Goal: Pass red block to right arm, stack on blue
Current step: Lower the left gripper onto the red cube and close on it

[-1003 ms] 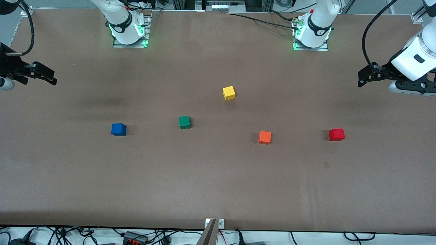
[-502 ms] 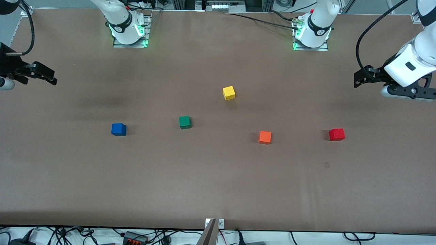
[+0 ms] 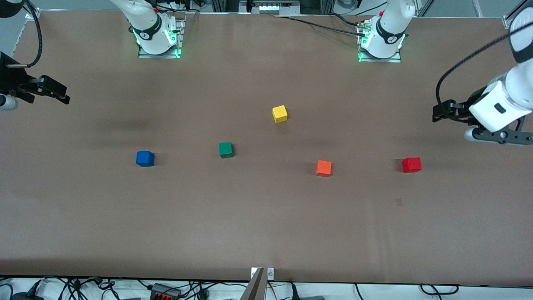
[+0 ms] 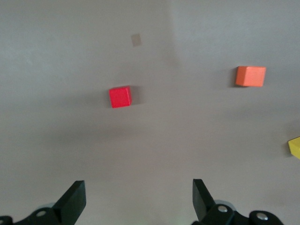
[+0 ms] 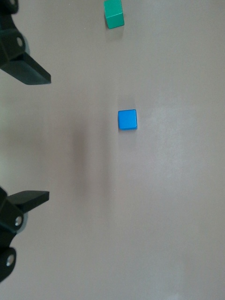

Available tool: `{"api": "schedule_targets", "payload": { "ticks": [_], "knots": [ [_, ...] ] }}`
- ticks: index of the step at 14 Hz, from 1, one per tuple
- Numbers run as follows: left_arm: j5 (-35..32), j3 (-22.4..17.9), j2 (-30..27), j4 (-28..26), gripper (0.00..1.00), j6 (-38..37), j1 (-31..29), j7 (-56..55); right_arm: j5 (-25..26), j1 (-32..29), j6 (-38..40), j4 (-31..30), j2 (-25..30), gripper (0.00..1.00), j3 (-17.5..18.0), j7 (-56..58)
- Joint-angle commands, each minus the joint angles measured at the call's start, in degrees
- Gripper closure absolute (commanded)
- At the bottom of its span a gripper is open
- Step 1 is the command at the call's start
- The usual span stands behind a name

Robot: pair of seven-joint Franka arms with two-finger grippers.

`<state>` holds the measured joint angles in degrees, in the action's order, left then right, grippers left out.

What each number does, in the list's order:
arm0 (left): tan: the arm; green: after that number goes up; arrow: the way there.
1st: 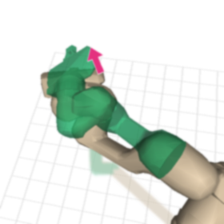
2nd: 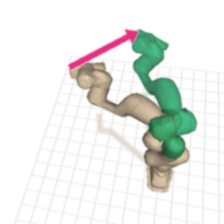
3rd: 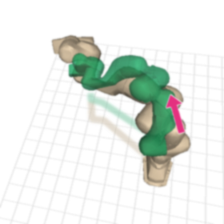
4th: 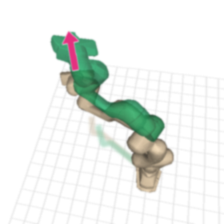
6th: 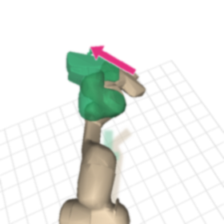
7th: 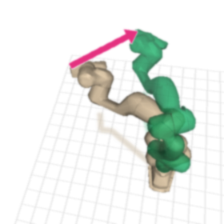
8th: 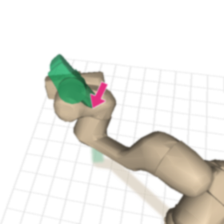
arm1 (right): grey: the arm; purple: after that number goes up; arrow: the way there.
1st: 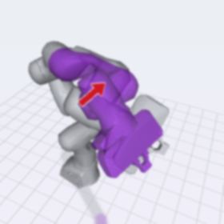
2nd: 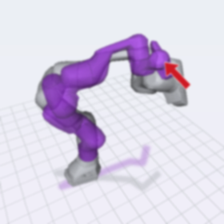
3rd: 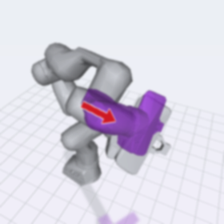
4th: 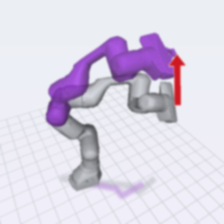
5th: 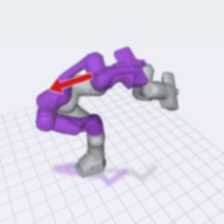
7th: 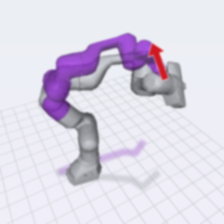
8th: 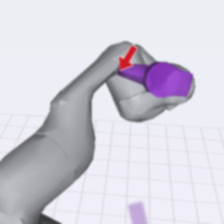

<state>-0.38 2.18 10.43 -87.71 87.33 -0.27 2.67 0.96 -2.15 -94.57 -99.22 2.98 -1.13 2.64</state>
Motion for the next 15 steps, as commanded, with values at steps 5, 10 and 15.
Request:
{"api": "schedule_targets", "payload": {
  "ticks": [5, 10, 15],
  "knots": [
    [0.2, 0.1, 4.4, -14.9, 0.0, 21.3, -5.0, 1.4, -0.1, -0.3, 0.2, -1.5, 1.6, 0.0, 0.4, 0.7],
    [-0.4, 0.1, 7.7, -28.8, 0.0, 48.8, -5.1, 2.8, -0.2, -0.3, 0.3, -1.5, 1.5, 0.0, 0.4, 0.7],
    [-1.4, 0.1, 14.0, -29.7, 0.0, 53.6, -7.8, 3.4, -0.2, -0.3, 0.3, -1.5, 1.5, 0.0, 0.4, 0.7]
  ]
}}
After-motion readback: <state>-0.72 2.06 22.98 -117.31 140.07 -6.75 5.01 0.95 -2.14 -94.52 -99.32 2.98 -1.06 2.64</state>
